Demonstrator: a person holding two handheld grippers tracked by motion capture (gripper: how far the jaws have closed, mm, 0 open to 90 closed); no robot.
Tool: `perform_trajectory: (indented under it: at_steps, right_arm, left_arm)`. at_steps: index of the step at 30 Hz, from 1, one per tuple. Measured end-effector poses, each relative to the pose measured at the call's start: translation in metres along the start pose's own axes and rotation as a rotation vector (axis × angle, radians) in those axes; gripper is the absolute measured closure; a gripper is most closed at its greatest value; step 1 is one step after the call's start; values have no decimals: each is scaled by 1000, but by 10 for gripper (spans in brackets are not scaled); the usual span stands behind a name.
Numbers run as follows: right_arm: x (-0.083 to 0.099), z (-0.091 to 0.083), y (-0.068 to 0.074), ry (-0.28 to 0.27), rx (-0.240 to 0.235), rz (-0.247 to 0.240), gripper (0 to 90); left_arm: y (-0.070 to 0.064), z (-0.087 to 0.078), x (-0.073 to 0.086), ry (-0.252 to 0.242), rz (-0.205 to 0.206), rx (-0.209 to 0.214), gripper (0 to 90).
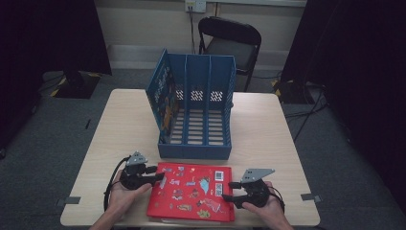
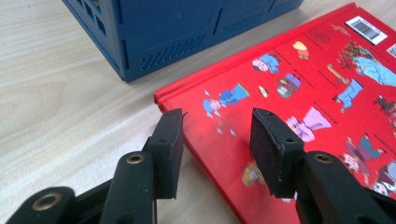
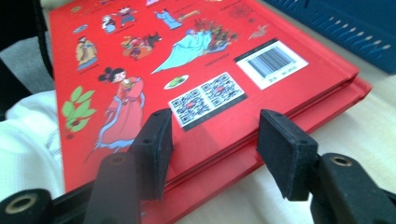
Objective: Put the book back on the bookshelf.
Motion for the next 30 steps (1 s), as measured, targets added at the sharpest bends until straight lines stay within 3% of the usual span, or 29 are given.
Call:
perform_trajectory:
  at_steps: [9,14,15,16,17,18,20,23,25,28,30]
  right_arm:
    - [-25,25,-26,-29,91,21,344]
    - [-26,29,-33,-25,70,47,324]
    - [-25,29,-33,-24,66,50,325]
    - [-25,29,-34,-32,68,55,353]
    - [-25,29,-34,-40,72,58,355]
    - [-25,29,-35,-42,72,59,350]
    - [-26,29,-35,-40,79,50,333]
    - [-29,28,-35,-55,96,53,326]
    - [-29,31,-35,-41,96,43,325]
    - [-31,39,-34,-24,90,38,313]
    - [-32,40,-32,-25,96,37,311]
  left_arm:
    - [-5,-4,3,18,-12,14,532]
    - [-3,-6,0,-15,-22,30,581]
    - [-3,-5,-1,-39,-45,128,639]
    - [-5,-3,-2,-36,-47,144,638]
    - [-11,1,-4,5,-19,72,636]
    - [-14,3,-5,5,3,43,633]
    - [-14,4,-6,-3,-17,41,550]
    - [-10,-2,-4,-10,-26,25,550]
    - [-7,-5,-2,-13,-41,-24,549]
    - [-3,-3,1,21,-65,3,552]
    - [-3,-4,2,20,-59,8,559]
Point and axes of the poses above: each handheld gripper's, and its own axes: z roughly forward along the jaws, x roughly out of its underside, y roughly to its left, the point moved 1 cm from there along z, roughly forward along the jaws, and after that the axes turned 11 degrees about x, right-handed, at the moved point
